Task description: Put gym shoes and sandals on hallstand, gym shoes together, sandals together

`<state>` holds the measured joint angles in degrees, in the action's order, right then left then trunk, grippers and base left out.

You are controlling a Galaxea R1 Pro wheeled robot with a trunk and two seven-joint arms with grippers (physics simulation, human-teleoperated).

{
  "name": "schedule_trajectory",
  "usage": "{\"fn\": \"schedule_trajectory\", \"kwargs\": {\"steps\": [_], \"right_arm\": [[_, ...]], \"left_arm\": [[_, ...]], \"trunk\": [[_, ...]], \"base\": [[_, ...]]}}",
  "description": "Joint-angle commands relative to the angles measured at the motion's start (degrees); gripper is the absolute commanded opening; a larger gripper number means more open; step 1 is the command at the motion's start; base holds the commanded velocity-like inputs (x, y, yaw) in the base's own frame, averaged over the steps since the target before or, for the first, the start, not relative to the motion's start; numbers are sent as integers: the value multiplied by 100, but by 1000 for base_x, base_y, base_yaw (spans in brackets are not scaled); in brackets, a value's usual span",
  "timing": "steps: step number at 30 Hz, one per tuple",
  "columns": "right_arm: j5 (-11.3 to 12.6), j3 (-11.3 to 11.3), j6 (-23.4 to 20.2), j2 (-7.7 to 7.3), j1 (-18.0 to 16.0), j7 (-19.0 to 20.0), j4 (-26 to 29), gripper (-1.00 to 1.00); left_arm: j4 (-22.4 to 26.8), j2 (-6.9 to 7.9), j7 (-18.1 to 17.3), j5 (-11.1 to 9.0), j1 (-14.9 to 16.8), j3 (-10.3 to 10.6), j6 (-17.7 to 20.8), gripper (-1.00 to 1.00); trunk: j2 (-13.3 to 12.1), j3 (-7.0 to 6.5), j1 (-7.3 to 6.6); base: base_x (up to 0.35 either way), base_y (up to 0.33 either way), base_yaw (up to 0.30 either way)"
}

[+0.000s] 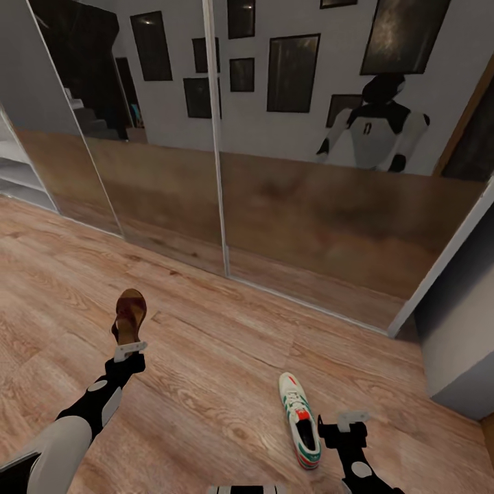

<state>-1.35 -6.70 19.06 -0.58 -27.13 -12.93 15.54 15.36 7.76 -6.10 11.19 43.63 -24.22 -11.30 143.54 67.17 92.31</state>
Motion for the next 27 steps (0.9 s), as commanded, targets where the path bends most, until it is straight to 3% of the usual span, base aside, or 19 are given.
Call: {"fn": "schedule_trajectory", "kwargs": {"steps": [1,9,27], "right_arm": [[-14,-47,1,-4,-3,-55,-2,100],[-14,-50,7,-4,-3,-62,0,100],[-14,-51,10,-4,-3,-69,-6,100]], "left_arm": [[-5,-2,-32,76,6,-52,-21,-100],[-6,-2,-32,76,6,-48,-21,-100],[-7,-2,-23,67,-1,-65,-21,-100]], "trunk": [[2,12,-1],[2,34,-1],[2,7,-1]], "base": [[0,0,163],[0,0,222],[0,0,122]]}}
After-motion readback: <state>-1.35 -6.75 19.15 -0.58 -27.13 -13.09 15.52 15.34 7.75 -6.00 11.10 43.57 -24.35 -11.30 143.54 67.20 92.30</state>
